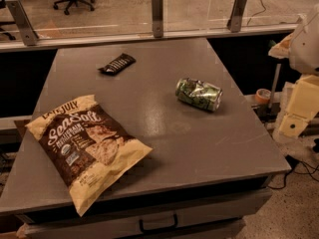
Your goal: Pick green can
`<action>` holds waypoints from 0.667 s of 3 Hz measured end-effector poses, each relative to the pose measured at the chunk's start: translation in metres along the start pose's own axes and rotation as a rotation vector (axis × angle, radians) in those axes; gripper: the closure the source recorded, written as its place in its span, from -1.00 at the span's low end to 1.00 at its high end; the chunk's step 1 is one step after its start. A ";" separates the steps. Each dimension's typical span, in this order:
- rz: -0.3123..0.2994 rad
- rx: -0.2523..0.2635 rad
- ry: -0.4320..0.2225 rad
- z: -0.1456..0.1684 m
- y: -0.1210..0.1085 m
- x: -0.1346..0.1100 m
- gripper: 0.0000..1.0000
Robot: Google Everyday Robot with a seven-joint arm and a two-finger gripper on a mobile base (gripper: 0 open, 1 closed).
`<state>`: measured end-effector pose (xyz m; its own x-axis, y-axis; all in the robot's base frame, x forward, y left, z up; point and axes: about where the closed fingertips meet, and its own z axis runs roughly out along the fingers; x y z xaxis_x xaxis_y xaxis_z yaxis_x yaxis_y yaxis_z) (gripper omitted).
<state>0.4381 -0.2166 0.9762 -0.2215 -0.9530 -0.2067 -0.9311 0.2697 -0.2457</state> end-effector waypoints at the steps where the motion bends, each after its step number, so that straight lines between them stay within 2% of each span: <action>1: 0.000 0.000 0.000 0.000 0.000 0.000 -1.00; 2: -0.020 -0.009 -0.049 0.016 -0.013 -0.021 -1.00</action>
Offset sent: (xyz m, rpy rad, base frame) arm 0.0524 0.0438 -0.0226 0.1010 -0.0001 0.0807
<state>0.4601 -0.1980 0.9685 -0.1882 -0.9504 -0.2476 -0.9379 0.2488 -0.2420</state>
